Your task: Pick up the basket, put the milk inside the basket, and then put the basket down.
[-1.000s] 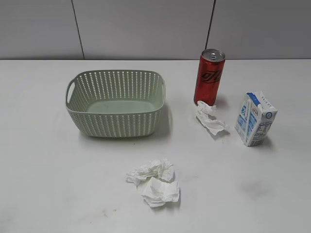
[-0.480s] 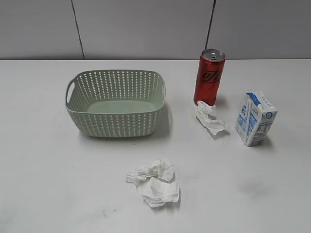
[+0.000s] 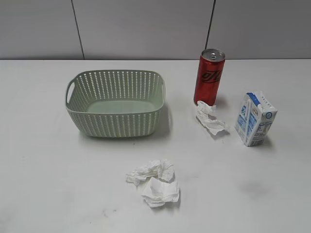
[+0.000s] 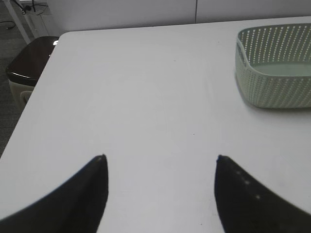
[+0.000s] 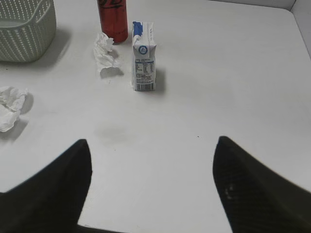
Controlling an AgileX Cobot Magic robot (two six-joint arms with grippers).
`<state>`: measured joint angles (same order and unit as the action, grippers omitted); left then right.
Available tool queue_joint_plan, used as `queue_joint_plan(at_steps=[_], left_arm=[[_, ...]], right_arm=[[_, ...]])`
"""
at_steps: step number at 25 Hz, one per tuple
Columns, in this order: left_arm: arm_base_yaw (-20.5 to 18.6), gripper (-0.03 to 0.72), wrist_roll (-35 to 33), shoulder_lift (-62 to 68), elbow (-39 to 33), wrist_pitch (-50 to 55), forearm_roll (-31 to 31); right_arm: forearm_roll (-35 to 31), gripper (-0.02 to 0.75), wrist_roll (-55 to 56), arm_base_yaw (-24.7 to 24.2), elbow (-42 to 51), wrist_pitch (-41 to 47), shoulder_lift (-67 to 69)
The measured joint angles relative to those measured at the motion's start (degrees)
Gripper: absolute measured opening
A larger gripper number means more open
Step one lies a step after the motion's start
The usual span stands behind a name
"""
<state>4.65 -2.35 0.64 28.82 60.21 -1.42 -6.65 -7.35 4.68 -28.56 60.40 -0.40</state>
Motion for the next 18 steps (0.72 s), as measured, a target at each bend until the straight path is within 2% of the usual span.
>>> queue_joint_plan(at_steps=[10, 18], left_arm=[[0.0, 0.519, 0.0, 0.5, 3.2, -4.1, -0.1], [0.0, 0.538, 0.0, 12.6, 8.3, -6.5, -2.2]], right_arm=[[0.0, 0.589, 0.0, 0.0, 0.0, 0.0, 0.0], [0.1, 0.589, 0.0, 0.0, 0.0, 0.0, 0.0]])
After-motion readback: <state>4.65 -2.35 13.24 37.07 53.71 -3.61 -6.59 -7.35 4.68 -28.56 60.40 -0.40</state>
